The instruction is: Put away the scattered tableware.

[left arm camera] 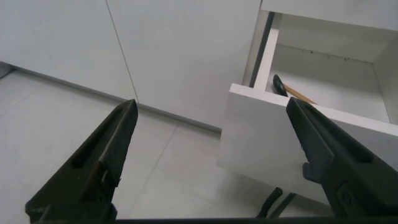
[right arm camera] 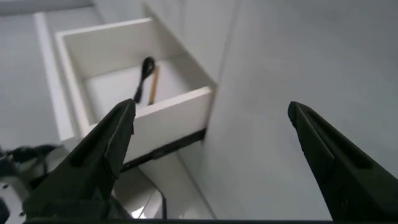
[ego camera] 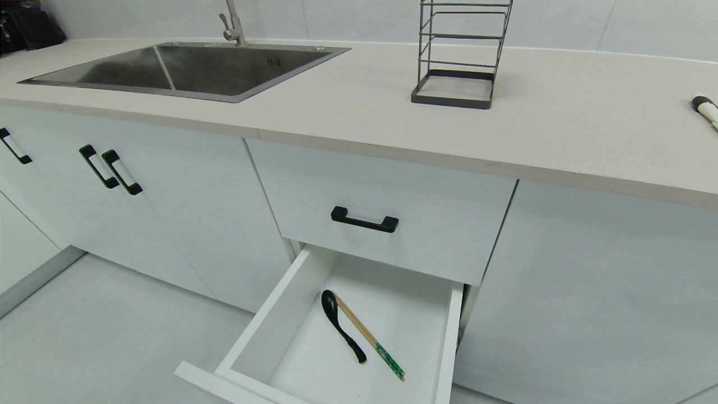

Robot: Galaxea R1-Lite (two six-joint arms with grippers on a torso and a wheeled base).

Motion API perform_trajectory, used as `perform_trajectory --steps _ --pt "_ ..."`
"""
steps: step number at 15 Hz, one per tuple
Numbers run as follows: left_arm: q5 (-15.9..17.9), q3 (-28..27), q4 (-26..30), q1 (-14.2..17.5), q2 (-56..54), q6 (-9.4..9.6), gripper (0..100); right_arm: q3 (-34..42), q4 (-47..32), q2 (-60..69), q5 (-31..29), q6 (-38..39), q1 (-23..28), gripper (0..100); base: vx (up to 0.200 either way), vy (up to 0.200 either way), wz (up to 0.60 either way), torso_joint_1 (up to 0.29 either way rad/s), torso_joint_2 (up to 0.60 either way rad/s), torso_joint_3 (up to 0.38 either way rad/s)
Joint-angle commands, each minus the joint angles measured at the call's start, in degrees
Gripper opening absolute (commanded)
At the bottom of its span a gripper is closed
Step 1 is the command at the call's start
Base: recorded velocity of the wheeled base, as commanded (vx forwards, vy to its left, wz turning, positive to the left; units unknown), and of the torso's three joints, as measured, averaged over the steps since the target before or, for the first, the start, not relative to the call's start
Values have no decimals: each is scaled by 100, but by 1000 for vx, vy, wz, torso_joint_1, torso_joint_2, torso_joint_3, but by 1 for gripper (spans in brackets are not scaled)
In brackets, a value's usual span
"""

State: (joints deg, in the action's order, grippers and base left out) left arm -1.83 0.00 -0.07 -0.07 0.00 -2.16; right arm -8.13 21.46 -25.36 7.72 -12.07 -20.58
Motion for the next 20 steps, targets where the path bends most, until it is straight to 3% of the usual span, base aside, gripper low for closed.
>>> perform_trajectory --steps 1,4,5,6,7,9,11,12,14,18,19,20 --pt "-2 0 -1 -1 0 -4 100 145 -458 1648 125 170 1232 100 0 0 0 0 0 0" --pt "-2 0 -1 -1 0 22 100 725 -704 2202 151 372 1926 100 0 0 0 0 0 0" --pt "-2 0 -1 -1 0 14 100 813 -1522 2536 90 627 2093 100 0 0 0 0 0 0" --pt "-2 0 -1 -1 0 14 100 813 -1856 2536 -16 671 2084 100 0 0 0 0 0 0" --pt "-2 0 -1 -1 0 14 100 813 -2163 2536 -675 741 2084 100 0 0 0 0 0 0" --pt "42 0 -1 -1 0 40 100 813 -2154 2536 -807 978 2084 100 0 0 0 0 0 0" --pt "614 -88 -459 -1 0 207 100 813 -2146 2536 -807 1224 2084 100 0 0 0 0 0 0" --pt "1123 -439 -678 -10 62 137 100 813 -2146 2536 -807 1268 2084 100 0 0 0 0 0 0" --pt "1730 -1063 51 -19 703 128 100 813 -2146 2536 -807 1277 2084 100 0 0 0 0 0 0" --pt "2925 -1143 1238 -371 2074 119 100 813 -2146 2536 -807 1277 2084 100 0 0 0 0 0 0" --pt "3136 -1151 1273 -687 2549 128 100 813 -2146 2536 -807 1277 2084 100 0 0 0 0 0 0" --pt "3127 -1187 1264 -1065 3085 110 100 813 -2146 2536 -807 1277 2084 100 0 0 0 0 0 0"
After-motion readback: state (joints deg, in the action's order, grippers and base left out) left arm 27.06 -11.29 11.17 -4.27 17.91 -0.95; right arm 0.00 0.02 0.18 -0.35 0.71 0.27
